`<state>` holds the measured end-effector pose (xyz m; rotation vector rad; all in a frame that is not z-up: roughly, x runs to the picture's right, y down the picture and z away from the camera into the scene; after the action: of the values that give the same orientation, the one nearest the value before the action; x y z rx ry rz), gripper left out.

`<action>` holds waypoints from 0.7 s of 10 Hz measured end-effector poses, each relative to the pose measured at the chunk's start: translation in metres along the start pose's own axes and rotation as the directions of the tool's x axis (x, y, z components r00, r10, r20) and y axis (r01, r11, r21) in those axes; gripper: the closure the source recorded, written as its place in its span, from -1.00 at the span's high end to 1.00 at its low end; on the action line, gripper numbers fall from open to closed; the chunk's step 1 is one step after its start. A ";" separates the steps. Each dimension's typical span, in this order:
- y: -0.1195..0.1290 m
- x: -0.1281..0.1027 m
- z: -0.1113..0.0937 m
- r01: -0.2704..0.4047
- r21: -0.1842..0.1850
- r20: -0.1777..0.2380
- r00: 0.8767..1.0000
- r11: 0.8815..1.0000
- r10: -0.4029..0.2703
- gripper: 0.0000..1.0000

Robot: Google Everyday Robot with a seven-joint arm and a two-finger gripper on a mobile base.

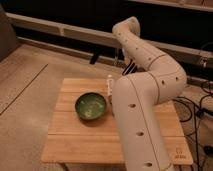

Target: Place the eraser in the ceramic cup

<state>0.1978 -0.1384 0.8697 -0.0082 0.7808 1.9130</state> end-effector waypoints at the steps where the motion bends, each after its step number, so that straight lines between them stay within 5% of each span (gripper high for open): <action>1: -0.002 0.004 0.002 -0.005 0.012 -0.013 1.000 1.000 0.005 -1.00; 7: -0.019 0.033 0.020 -0.038 0.045 -0.112 0.993 0.998 0.042 -1.00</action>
<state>0.2040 -0.0960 0.8651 -0.0752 0.9034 1.9463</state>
